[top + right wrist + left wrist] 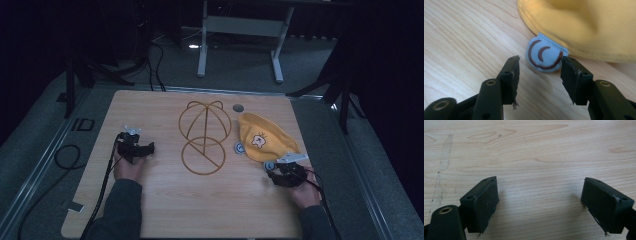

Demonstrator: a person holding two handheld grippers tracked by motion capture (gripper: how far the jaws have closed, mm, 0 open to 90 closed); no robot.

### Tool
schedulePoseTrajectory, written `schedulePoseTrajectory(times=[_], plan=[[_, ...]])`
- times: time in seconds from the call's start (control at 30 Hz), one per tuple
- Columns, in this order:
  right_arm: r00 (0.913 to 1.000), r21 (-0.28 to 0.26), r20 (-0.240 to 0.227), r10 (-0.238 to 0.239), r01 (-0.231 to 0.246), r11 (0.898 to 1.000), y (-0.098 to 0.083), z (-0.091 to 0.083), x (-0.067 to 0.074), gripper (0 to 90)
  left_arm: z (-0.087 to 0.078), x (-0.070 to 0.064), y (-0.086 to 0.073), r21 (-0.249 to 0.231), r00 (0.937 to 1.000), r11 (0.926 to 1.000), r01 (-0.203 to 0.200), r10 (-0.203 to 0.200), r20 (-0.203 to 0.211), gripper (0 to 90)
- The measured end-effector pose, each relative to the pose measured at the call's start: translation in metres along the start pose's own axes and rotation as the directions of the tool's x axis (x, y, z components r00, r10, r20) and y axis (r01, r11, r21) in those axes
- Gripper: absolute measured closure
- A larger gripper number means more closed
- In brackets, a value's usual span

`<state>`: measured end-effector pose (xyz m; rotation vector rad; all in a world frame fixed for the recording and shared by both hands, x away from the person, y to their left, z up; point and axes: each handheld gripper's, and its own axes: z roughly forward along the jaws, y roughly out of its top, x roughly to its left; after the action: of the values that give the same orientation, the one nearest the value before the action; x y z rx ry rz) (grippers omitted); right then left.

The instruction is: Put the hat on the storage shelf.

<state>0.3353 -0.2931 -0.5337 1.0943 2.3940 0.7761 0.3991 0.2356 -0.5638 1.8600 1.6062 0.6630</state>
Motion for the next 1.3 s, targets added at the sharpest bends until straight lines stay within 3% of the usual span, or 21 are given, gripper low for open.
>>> schedulePoseTrajectory(times=[0.23,0.43,0.6,0.7,0.9,1.07,1.3], plan=[[0.9974,-0.006,-0.045,-0.057,0.057,0.998,0.009,0.003,0.011,49.0,0.0,0.0,0.0,0.001,1.0,1.0,-0.001,0.001,0.001,14.6],[0.9942,-0.042,-0.023,-0.105,0.104,0.994,0.018,0.001,0.012,48.6,0.0,0.0,0.0,0.002,1.0,1.0,-0.003,0.003,0.001,14.6],[0.9903,-0.018,-0.017,-0.138,0.137,0.99,0.022,0.01,0.008,48.7,0.0,0.0,0.0,0.002,1.0,1.0,-0.003,0.003,0.001,14.6],[0.9903,0.003,-0.018,-0.138,0.138,0.99,0.022,0.018,0.005,48.7,0.0,0.0,0.0,0.002,1.0,1.0,-0.004,0.004,0.001,14.6],[0.997,0.024,-0.038,-0.067,0.068,0.997,0.022,0.03,-0.007,49.8,0.0,0.0,0.0,0.002,1.0,1.0,-0.005,0.005,0.002,14.6],[0.9985,0.053,-0.055,-0.01,0.013,0.998,0.025,0.031,-0.015,63.1,0.0,0.0,0.0,0.001,1.0,1.0,-0.004,0.004,0.002,14.6],[0.9981,0.088,-0.026,-0.057,0.059,0.994,0.032,0.03,-0.014,80.5,0.0,0.0,0.0,0.0,1.0,1.0,-0.004,0.004,0.002,14.7]])
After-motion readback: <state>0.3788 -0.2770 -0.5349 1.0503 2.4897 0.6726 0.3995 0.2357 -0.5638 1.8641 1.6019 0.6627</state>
